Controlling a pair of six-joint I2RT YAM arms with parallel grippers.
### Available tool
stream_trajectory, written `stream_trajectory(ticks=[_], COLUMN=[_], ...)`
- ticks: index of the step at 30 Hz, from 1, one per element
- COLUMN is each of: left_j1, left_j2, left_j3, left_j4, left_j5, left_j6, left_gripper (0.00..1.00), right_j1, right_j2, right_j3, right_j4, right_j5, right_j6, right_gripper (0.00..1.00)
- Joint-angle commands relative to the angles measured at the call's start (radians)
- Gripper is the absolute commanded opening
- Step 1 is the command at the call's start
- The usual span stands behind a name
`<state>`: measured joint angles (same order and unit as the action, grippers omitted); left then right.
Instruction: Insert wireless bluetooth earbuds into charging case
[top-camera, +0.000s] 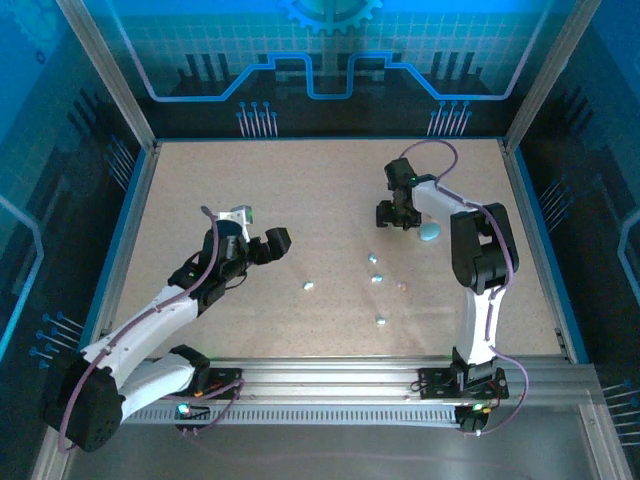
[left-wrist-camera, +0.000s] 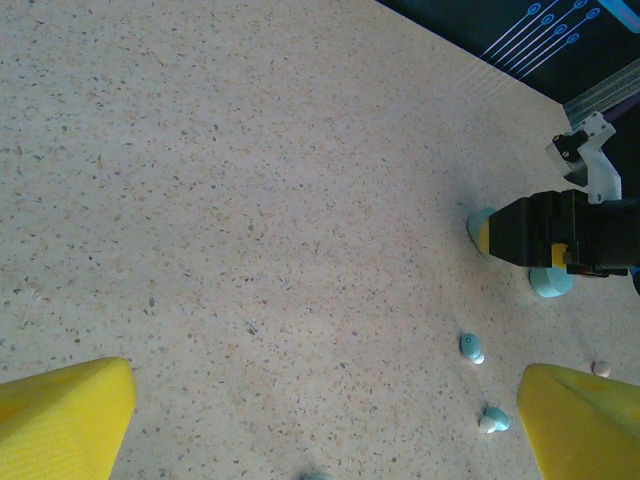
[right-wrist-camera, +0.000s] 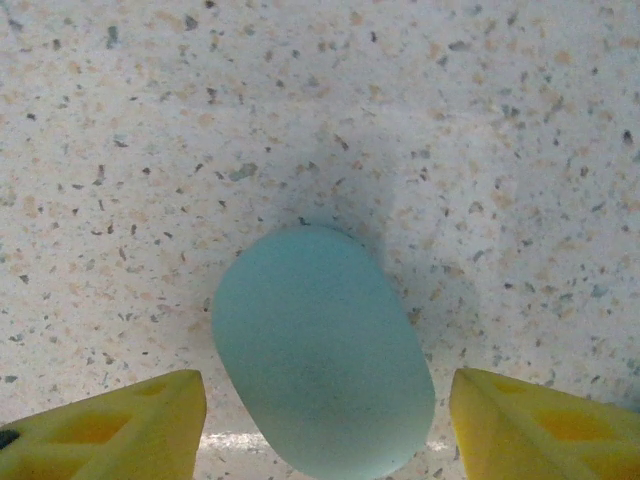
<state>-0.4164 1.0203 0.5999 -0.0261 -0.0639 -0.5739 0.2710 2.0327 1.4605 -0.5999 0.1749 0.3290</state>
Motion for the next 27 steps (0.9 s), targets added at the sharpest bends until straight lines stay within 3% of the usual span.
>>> stream_trajectory(ticks=[1, 4, 10, 27], left_j1=[-0.008, -0.008, -0.008, -0.007], left_j2=[-0.008, -0.005, -0.003, 0.0], left_j3=[0.021, 0.021, 0.021, 0.028], left_j4=[-0.02, -0.016, -0.02, -0.02], left_j5=[-0.015, -0.013, -0.013, -0.009], left_j6=[0.021, 0.019, 0.02, 0.024], left_gripper=[0.99, 0.99, 0.99, 0.99], right_j1=[-0.013, -0.012, -0.006, 0.014], right_j2=[0.004, 0.016, 0.034, 0.061], right_j3=[0.03, 0.046, 0.054, 0.084], right_j4=[0.013, 0.009, -0.01, -0.035], right_j5=[-0.037, -0.064, -0.066, -0.044], right_j6=[-0.093, -0.117, -0.108, -0.116], right_gripper=[0.69, 0.71, 0.64, 0.55])
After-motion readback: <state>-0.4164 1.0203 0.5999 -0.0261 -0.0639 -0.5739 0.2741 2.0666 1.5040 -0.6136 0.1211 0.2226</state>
